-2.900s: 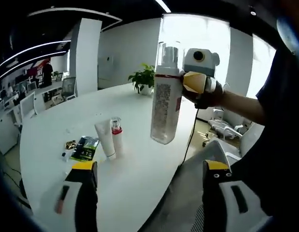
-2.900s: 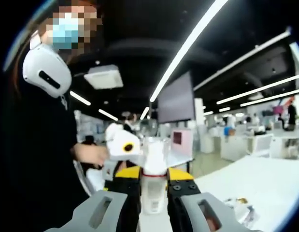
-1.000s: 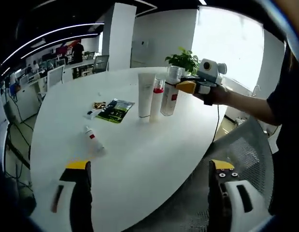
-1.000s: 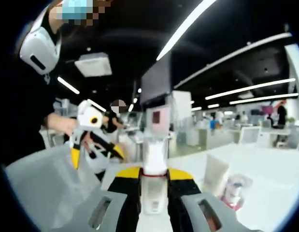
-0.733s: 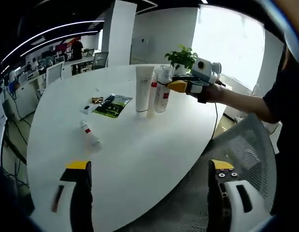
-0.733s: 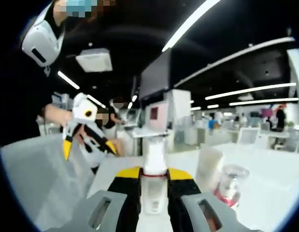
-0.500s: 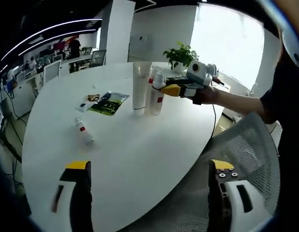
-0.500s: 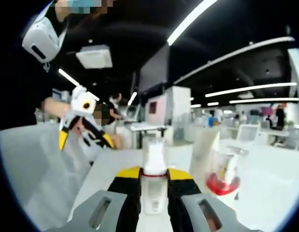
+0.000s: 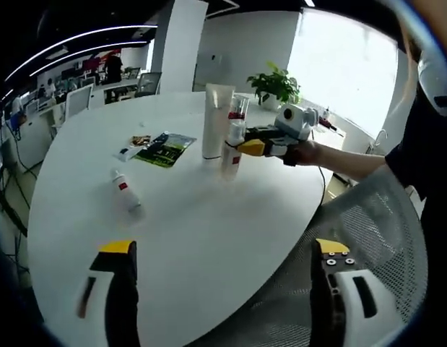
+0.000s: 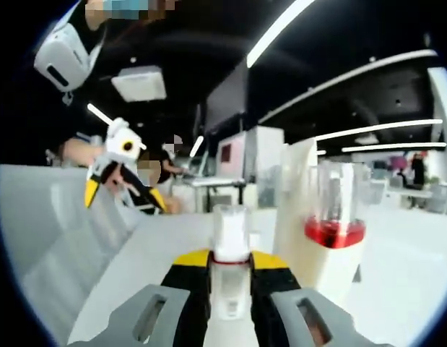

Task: Arrange the skincare products in the storage area until every visible bottle or jar stands upright without overlapping.

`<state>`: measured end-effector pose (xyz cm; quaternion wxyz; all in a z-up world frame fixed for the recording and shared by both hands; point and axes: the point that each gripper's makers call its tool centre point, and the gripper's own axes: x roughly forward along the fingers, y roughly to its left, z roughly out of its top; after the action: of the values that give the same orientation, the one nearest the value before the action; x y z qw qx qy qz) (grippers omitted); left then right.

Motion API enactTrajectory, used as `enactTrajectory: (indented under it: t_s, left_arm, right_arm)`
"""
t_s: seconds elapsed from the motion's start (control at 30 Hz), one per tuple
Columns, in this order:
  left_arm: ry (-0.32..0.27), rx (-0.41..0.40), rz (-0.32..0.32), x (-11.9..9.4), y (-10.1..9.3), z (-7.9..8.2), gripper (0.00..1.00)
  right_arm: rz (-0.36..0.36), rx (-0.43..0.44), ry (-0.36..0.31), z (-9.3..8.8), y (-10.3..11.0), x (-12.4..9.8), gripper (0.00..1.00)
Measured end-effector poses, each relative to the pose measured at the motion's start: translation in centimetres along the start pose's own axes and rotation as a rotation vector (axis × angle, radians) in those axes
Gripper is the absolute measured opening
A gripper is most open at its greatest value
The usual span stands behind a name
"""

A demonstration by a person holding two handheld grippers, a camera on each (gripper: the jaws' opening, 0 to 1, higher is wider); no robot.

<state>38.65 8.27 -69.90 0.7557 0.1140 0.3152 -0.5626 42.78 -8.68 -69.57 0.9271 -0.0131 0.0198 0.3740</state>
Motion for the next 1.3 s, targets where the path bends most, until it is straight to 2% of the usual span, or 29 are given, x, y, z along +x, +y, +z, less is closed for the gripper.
enactTrajectory:
  t_s: [0.13,0.6,1.03,1.3]
  left_arm:
    - [0.0,-0.004,0.0,0.0,0.1,-0.1,0.94]
    - [0.01,-0.001,-0.011,0.0,-0.1,-0.6,0.92]
    - [0.007,-0.014,-0.042,0.2,-0.7,-0.7,0.91]
    - [0.017,-0.009,-0.038,0.2,-0.7,-0.8,0.91]
  right_arm:
    - [-0.005,-0.001,0.009,-0.7,-0.2,0.3,0.12]
    - [-0.016,-0.002,0.002,-0.5,-0.9,0.7,0.13]
    - [-0.015,-0.039,0.034,-0.7,-1.2,1.0,0.13]
    - [-0.01,-0.026,0.049,-1.2,-1.4,0.7,0.15]
